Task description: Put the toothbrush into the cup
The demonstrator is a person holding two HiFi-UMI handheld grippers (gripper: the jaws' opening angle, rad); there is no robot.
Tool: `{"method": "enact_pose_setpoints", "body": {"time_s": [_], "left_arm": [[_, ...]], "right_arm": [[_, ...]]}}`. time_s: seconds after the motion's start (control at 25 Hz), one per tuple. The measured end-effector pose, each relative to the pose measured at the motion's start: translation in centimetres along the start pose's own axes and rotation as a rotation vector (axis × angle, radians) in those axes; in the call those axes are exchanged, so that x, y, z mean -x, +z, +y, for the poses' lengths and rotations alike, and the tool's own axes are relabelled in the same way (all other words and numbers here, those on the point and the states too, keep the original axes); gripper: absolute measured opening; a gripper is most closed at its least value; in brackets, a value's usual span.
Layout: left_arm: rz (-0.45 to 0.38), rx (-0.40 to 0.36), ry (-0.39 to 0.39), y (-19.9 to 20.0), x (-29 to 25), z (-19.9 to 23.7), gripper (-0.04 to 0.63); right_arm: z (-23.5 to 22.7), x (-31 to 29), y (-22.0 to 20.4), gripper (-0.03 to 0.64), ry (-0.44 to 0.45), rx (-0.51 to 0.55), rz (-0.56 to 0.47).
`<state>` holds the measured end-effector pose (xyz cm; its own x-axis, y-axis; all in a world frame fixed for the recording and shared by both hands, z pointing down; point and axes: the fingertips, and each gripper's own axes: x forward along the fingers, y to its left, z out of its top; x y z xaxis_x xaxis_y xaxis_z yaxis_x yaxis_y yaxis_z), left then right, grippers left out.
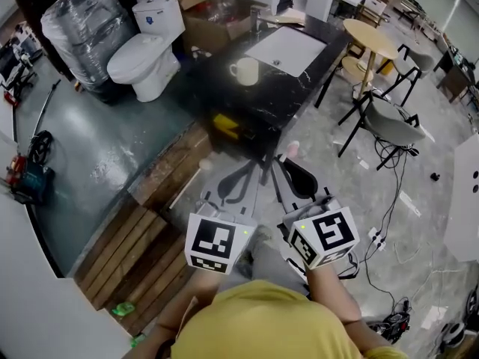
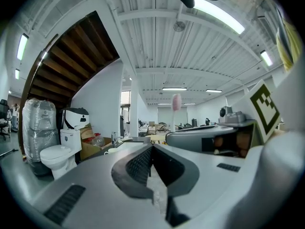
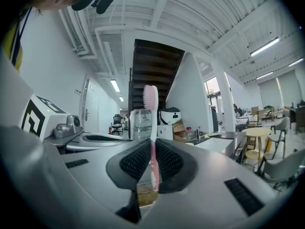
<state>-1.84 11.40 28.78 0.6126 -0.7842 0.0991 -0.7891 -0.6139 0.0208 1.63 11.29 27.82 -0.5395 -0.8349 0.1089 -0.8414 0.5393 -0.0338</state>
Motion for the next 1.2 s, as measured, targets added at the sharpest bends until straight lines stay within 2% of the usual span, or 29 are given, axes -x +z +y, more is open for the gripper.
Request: {"method": "enact_pose_setpoints", "body": {"time_s": [0.48, 0.8, 1.2], "left_arm": [[-0.006, 0.022, 0.013, -0.1, -7.5, 4.6, 0.009], [-0.014, 0.019, 0.062, 0.7, -13.6, 8.3, 0.009], [-0.008, 0.024, 0.096, 0.6, -18.3, 10.2, 0.009]], "right_arm": [[-6.0, -6.7, 0.1, 0.044, 0.004, 0.015, 0.014], [-10.6, -12.3, 1.2, 0.044, 0.048, 0.029, 0.008], [-15.2, -16.1, 1.3, 0.044, 0.09, 0.025, 0.008]]}}
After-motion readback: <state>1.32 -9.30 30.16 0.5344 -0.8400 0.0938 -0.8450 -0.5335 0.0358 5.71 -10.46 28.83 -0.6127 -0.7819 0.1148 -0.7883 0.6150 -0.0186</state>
